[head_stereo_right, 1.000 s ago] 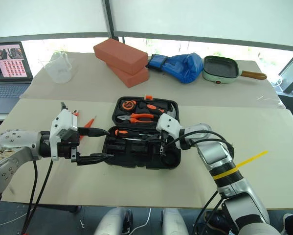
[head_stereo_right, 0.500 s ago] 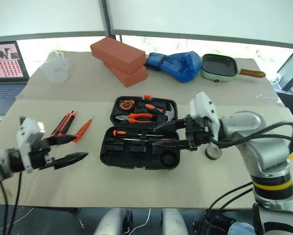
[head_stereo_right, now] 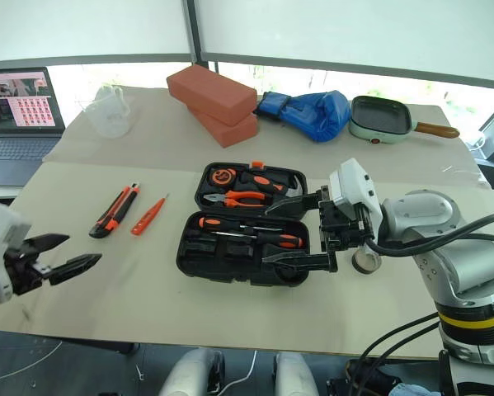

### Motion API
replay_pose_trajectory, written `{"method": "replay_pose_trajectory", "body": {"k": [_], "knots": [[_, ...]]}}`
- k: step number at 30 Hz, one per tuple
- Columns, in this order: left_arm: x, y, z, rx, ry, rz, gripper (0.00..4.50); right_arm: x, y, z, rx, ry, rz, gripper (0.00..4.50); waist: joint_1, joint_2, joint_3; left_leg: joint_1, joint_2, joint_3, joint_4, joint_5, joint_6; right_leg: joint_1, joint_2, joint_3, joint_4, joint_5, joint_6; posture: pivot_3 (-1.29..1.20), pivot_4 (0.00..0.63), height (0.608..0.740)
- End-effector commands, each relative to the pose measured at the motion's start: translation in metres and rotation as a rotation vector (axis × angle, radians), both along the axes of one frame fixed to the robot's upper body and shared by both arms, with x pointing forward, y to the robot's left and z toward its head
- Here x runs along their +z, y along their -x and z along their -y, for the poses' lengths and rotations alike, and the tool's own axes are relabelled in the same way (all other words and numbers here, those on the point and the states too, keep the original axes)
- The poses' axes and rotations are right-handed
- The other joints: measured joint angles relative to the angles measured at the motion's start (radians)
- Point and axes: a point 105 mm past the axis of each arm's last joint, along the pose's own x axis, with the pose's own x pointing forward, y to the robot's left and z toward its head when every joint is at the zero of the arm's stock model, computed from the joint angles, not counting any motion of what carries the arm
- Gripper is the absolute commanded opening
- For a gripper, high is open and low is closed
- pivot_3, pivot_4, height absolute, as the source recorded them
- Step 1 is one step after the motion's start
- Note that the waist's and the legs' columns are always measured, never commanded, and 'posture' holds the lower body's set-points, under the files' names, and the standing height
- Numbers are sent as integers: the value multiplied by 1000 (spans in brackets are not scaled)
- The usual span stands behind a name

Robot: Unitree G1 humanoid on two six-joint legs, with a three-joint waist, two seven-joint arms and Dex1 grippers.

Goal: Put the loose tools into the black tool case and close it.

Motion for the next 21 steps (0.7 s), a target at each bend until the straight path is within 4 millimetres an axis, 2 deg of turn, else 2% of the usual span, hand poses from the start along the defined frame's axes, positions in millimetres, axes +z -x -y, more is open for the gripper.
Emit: {"method": "replay_pose_trajectory", "body": {"k": [1, 4, 10, 13, 16, 21], "knots": [[-5, -20, 8, 17, 30, -129, 4500, 4, 4, -1, -22, -12, 76, 4472, 1, 0, 0, 0, 0, 0, 0, 0, 0, 0, 0, 0, 0, 0, 0, 0, 150, 738], [-9, -41, 11, 14, -27, -169, 4500, 2, 6, -5, -39, -42, 65, 4472, -5, 0, 0, 0, -1, 0, 0, 0, 0, 0, 0, 1, 1, 0, 0, 0, 150, 738], [-20, -95, 17, 7, -137, -193, 4500, -7, 16, -16, -54, -65, 40, 4472, -6, -1, 0, -2, -3, 0, 0, 1, -1, -2, 3, 1, 1, 0, 0, 0, 150, 738], [-27, -112, 18, 4, -155, -213, 4500, -9, 21, -16, -70, -69, 31, 4472, -4, -1, 0, -4, -3, 0, 1, 1, -1, -2, 3, 1, 0, 0, 0, 0, 150, 738], [-31, -123, 30, -35, -102, -244, 4500, -12, 24, -15, -87, -72, 20, 4472, -2, -1, 1, -5, -3, 1, 1, 0, 0, -3, 3, 0, 0, 0, 1, 0, 150, 738], [-40, -138, 39, -69, -123, -264, 4500, -12, 27, -14, -106, -71, 19, 4472, 0, -2, 1, -6, -3, 0, 3, 0, 0, -2, 3, 0, 0, 0, 1, 0, 150, 738]]}}
